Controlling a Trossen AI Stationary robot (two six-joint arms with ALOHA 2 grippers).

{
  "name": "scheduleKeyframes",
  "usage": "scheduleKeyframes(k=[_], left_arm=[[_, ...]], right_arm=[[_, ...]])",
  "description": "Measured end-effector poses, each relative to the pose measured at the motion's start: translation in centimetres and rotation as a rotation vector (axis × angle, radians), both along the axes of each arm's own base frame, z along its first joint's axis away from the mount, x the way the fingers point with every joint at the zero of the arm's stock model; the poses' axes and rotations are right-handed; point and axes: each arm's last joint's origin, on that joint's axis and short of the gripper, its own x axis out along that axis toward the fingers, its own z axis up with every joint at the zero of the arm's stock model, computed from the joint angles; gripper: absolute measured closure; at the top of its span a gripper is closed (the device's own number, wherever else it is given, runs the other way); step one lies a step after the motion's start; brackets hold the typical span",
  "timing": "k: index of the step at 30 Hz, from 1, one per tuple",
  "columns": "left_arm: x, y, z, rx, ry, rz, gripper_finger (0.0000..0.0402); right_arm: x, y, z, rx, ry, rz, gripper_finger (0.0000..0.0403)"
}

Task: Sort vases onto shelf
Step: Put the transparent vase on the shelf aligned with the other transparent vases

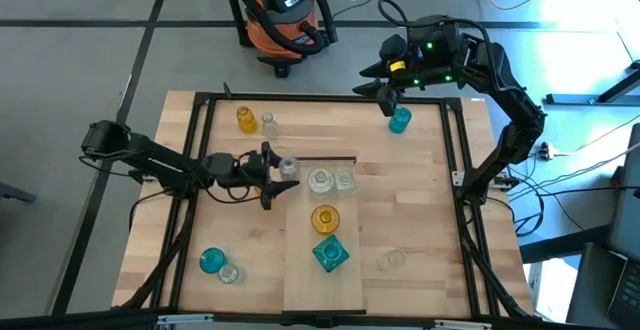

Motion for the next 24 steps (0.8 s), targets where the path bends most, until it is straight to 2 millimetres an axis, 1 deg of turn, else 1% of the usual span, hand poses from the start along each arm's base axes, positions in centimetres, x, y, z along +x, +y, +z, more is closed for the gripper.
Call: scheduleKeyframes(k=[4, 11, 15, 18, 24], left_arm=[[0.0, -0.1, 0.0, 0.068, 0.012, -0.015, 0.0153], [0.0, 0.0, -0.1, 0.071, 0.015, -0.009, 0.0152], [0.0, 0.3, -0.1, 0.072, 0.017, -0.001, 0.0133], [0.1, 0.6, -0.2, 0.072, 0.034, 0.006, 0.0132], [1.0, 0.9, 1.5, 0.070, -0.031, 0.003, 0.0137]], right_arm=[[0.0, -0.1, 0.0, -0.009, 0.003, -0.018, 0.0198], [0.0, -0.1, 0.0, -0.005, 0.003, -0.024, 0.0198], [0.0, -0.1, 0.0, -0.004, 0.003, -0.024, 0.0198], [0.0, -0.1, 0.0, 0.000, 0.002, -0.026, 0.0198], [0.0, -0.1, 0.0, 0.013, 0.000, -0.033, 0.0198]])
